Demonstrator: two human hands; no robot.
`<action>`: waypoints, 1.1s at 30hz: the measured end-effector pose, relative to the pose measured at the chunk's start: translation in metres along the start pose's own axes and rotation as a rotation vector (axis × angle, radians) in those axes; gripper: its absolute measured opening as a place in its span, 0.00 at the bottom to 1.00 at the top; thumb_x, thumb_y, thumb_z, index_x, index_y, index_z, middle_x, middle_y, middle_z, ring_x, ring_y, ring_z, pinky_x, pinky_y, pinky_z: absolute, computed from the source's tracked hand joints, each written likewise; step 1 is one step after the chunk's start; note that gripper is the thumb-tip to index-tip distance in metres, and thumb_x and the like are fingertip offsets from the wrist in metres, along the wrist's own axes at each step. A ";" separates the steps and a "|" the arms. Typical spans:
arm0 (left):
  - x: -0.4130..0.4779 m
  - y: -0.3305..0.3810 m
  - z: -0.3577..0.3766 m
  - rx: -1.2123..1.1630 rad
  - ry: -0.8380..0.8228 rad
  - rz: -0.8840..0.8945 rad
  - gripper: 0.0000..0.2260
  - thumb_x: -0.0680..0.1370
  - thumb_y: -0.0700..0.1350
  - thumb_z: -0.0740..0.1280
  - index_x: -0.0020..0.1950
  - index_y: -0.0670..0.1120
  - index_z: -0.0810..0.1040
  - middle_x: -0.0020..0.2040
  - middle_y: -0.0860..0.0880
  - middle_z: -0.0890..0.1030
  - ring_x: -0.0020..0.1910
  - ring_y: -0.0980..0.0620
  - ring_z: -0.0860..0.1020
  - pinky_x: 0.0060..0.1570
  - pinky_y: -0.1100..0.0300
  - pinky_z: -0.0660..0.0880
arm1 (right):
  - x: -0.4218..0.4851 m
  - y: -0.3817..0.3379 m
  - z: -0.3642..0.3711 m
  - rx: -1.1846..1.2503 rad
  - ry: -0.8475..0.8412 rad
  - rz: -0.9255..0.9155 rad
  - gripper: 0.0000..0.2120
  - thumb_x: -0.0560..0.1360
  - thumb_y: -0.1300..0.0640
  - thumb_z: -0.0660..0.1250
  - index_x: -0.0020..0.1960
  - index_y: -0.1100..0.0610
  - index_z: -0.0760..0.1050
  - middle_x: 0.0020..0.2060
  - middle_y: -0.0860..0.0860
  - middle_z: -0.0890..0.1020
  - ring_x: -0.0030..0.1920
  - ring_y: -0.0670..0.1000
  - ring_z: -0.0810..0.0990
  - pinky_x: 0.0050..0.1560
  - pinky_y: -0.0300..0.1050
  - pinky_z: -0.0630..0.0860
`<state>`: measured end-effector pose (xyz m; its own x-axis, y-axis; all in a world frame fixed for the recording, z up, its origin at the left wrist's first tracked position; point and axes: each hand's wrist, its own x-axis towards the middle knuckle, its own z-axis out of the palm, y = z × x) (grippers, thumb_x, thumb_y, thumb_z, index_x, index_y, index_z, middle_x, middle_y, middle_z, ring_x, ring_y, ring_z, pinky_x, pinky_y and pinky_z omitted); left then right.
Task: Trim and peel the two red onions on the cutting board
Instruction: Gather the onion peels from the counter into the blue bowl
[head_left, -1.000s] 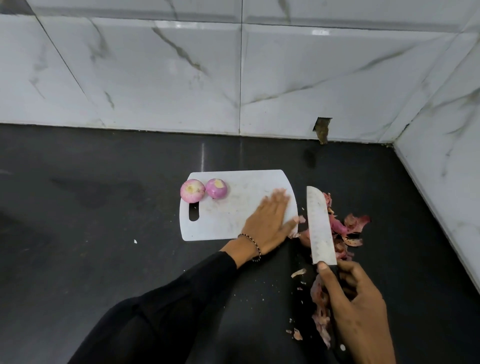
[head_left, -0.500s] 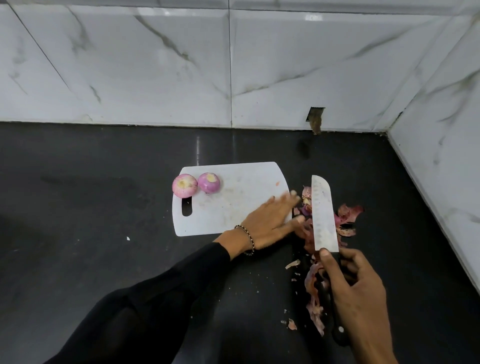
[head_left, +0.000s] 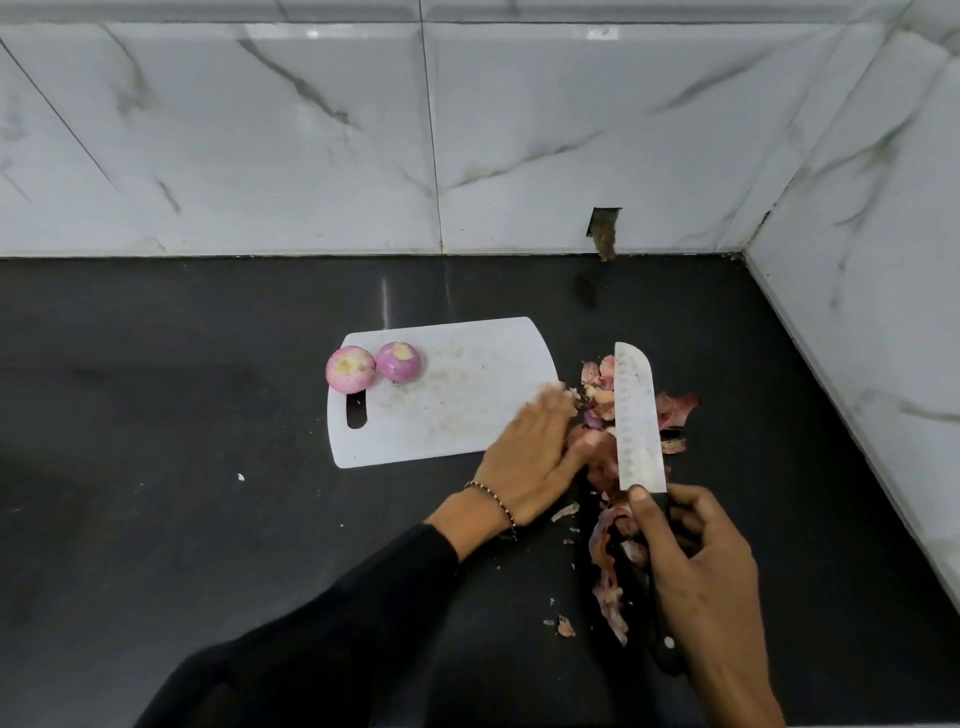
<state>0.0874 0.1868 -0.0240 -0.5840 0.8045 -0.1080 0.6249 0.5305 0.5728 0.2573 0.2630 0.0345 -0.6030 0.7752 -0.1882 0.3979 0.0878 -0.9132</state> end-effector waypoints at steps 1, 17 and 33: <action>-0.005 -0.001 0.002 0.047 0.054 -0.121 0.34 0.83 0.63 0.44 0.80 0.43 0.41 0.80 0.46 0.39 0.79 0.52 0.36 0.77 0.56 0.37 | 0.000 0.000 0.000 0.003 -0.001 -0.003 0.05 0.77 0.45 0.70 0.50 0.45 0.79 0.43 0.42 0.86 0.45 0.42 0.84 0.49 0.48 0.80; -0.041 -0.021 -0.029 -0.421 0.320 -0.213 0.16 0.83 0.41 0.60 0.71 0.45 0.69 0.69 0.49 0.75 0.69 0.52 0.73 0.66 0.64 0.66 | 0.011 -0.006 0.050 -0.105 -0.116 -0.075 0.07 0.78 0.43 0.68 0.52 0.45 0.76 0.45 0.42 0.81 0.46 0.41 0.80 0.47 0.41 0.77; -0.067 -0.062 -0.057 -0.322 0.568 -0.397 0.15 0.81 0.40 0.60 0.67 0.47 0.72 0.64 0.50 0.75 0.60 0.53 0.74 0.55 0.60 0.69 | 0.022 -0.006 0.163 -0.196 -0.422 -0.279 0.11 0.80 0.56 0.66 0.60 0.59 0.74 0.52 0.53 0.82 0.54 0.52 0.81 0.57 0.51 0.78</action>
<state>0.0581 0.0849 -0.0055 -0.9645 0.2624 0.0291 0.1811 0.5776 0.7960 0.1285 0.1775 -0.0229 -0.9132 0.3912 -0.1140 0.2804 0.4002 -0.8725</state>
